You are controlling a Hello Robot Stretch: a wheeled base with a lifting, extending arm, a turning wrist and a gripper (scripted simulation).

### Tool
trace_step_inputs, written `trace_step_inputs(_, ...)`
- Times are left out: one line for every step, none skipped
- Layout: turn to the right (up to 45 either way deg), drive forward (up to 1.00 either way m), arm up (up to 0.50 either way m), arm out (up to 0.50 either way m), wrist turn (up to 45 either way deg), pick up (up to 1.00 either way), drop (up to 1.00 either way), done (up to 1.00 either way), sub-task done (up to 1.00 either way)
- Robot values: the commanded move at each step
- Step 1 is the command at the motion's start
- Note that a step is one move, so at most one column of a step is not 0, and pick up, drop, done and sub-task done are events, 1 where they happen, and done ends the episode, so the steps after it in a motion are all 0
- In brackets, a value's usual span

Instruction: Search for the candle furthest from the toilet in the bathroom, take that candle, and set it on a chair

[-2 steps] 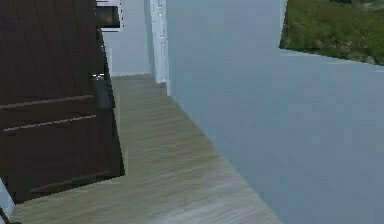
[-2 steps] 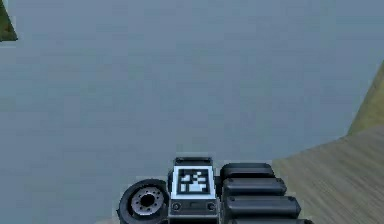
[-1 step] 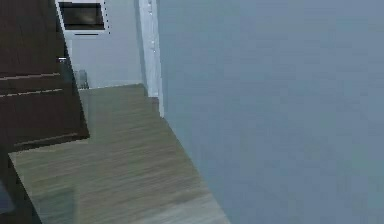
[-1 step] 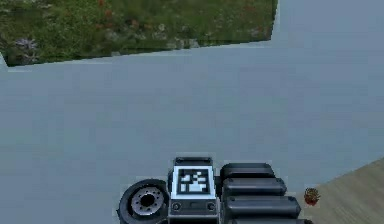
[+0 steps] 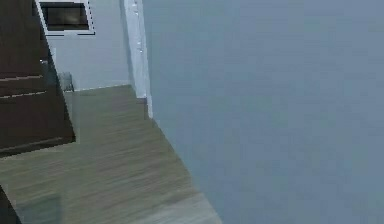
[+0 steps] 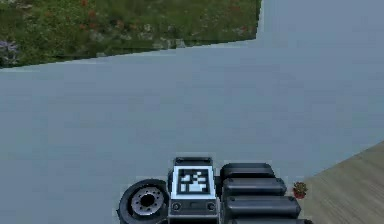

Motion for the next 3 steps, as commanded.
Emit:
trace_step_inputs(0.0, 0.45, 0.00, 0.00, 0.0, 0.00, 0.00, 0.00, 0.00)
trace_step_inputs(-24.0, 0.00, 0.00, 0.00, 0.0, 0.00, 0.00, 0.00, 0.00)
trace_step_inputs(0.0, 1.00, 0.00, 0.00, 0.0, 0.00, 0.00, 0.00, 0.00)
